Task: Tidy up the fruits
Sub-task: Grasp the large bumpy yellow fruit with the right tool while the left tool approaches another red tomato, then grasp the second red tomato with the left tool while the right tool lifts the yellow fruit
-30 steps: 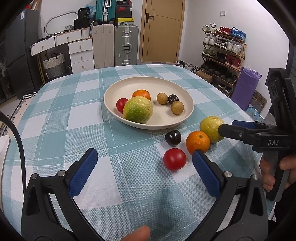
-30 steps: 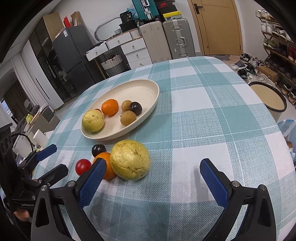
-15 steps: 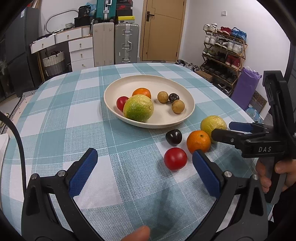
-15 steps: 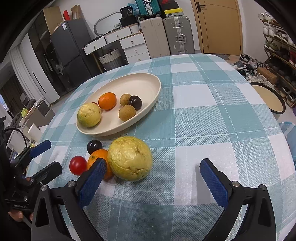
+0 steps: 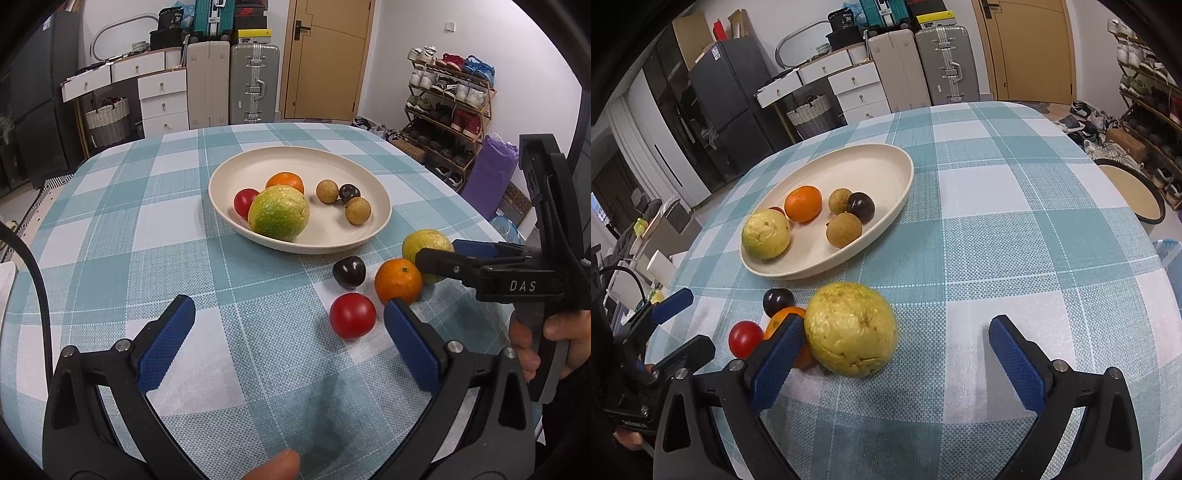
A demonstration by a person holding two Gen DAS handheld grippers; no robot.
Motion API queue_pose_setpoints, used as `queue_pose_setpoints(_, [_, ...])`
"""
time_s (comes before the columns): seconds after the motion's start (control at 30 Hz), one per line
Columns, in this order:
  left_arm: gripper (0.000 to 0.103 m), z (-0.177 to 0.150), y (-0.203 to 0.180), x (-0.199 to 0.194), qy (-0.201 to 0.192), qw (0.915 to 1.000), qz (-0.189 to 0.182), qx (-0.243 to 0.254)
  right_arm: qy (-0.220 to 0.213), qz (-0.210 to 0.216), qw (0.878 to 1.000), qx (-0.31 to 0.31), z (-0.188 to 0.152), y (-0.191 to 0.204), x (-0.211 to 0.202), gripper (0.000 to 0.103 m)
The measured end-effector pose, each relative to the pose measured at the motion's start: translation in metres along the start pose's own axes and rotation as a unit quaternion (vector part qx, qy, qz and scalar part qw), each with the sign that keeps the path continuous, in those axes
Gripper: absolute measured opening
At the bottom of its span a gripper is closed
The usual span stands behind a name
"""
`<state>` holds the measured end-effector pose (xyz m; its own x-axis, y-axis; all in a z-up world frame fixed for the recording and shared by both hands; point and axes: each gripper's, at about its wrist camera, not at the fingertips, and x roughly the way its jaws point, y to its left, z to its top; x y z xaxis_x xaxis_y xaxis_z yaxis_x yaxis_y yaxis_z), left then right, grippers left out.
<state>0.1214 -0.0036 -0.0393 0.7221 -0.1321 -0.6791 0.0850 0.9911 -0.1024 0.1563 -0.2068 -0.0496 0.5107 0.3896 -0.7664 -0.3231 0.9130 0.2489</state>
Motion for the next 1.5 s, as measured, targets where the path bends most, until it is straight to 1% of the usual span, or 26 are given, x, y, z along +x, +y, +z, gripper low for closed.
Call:
queue_pose_setpoints(0.03, [0.102, 0.0, 0.0, 0.0, 0.0, 1.0, 0.0, 0.0, -0.001, 0.008, 1.0, 0.0, 0.0, 0.0, -0.001, 0.092])
queue_pose_setpoints(0.07, [0.102, 0.0, 0.0, 0.0, 0.0, 1.0, 0.001, 0.0, -0.001, 0.019, 1.0, 0.001, 0.0, 0.001, -0.001, 0.082])
queue_pose_setpoints(0.1, [0.102, 0.0, 0.0, 0.0, 0.0, 1.0, 0.001, 0.0, 0.0, 0.032, 0.999, 0.003, 0.0, 0.001, -0.002, 0.076])
queue_pose_setpoints(0.13, [0.102, 0.0, 0.0, 0.0, 0.001, 1.0, 0.001, 0.0, 0.001, 0.042, 0.999, 0.007, 0.0, 0.0, -0.002, 0.074])
queue_pose_setpoints(0.23, [0.102, 0.0, -0.001, 0.001, 0.003, 1.0, 0.001, 0.0, -0.002, 0.053, 0.999, 0.011, -0.002, 0.0, -0.002, 0.068])
queue_pose_setpoints(0.3, [0.102, 0.0, -0.001, 0.001, 0.001, 1.0, 0.002, 0.0, -0.001, 0.067, 0.998, 0.014, -0.003, 0.001, -0.003, 0.056])
queue_pose_setpoints(0.37, [0.102, 0.001, -0.001, 0.002, 0.002, 1.0, 0.001, 0.0, -0.003, 0.076, 0.997, 0.016, -0.003, 0.002, -0.004, 0.05])
queue_pose_setpoints(0.47, [0.102, 0.001, -0.002, 0.003, 0.004, 1.0, 0.002, 0.001, -0.006, 0.071, 0.997, 0.014, -0.005, 0.004, -0.006, 0.049])
queue_pose_setpoints(0.6, [0.102, 0.001, -0.001, 0.003, 0.003, 1.0, 0.003, -0.001, -0.022, 0.059, 0.998, 0.009, -0.008, 0.007, -0.02, 0.049])
queue_pose_setpoints(0.7, [0.102, 0.001, -0.001, 0.004, 0.005, 1.0, 0.005, -0.001, -0.038, 0.067, 0.997, 0.007, -0.013, 0.009, -0.035, 0.049])
queue_pose_setpoints(0.87, [0.102, 0.001, -0.002, 0.006, 0.009, 0.9999, 0.005, 0.0, -0.041, 0.064, 0.997, -0.003, -0.015, 0.011, -0.039, 0.049])
queue_pose_setpoints(0.97, [0.102, 0.0, -0.005, 0.011, 0.021, 0.9997, -0.01, -0.008, -0.039, 0.064, 0.997, -0.003, -0.016, 0.01, -0.039, 0.049])
queue_pose_setpoints(1.13, [0.102, 0.001, -0.017, 0.022, 0.042, 0.999, 0.0, 0.016, -0.041, 0.061, 0.997, -0.002, -0.015, 0.006, -0.04, 0.049])
queue_pose_setpoints(1.2, [0.101, 0.001, -0.021, 0.024, 0.047, 0.9987, -0.003, 0.021, -0.043, 0.054, 0.998, -0.004, -0.015, 0.005, -0.041, 0.049])
queue_pose_setpoints(1.23, [0.099, 0.002, -0.022, 0.025, 0.05, 0.9985, -0.005, 0.023, -0.043, 0.053, 0.998, -0.002, -0.015, 0.004, -0.042, 0.049])
queue_pose_setpoints(1.3, [0.092, 0.003, -0.024, 0.027, 0.057, 0.998, -0.011, 0.026, -0.045, 0.053, 0.998, 0.001, -0.014, 0.001, -0.043, 0.049])
queue_pose_setpoints(1.33, [0.086, 0.003, -0.026, 0.029, 0.061, 0.9977, -0.014, 0.028, -0.046, 0.051, 0.998, 0.003, -0.014, -0.001, -0.044, 0.049])
queue_pose_setpoints(1.4, [0.08, 0.002, -0.029, 0.032, 0.07, 0.9968, -0.013, 0.035, -0.048, 0.05, 0.998, 0.005, -0.013, -0.003, -0.046, 0.049])
queue_pose_setpoints(1.47, [0.071, 0.002, -0.032, 0.036, 0.076, 0.9961, -0.01, 0.043, -0.05, 0.05, 0.997, 0.008, -0.013, -0.006, -0.048, 0.049])
queue_pose_setpoints(1.5, [0.07, 0.001, -0.034, 0.037, 0.081, 0.9956, -0.009, 0.046, -0.05, 0.05, 0.997, 0.01, -0.012, -0.007, -0.048, 0.049])
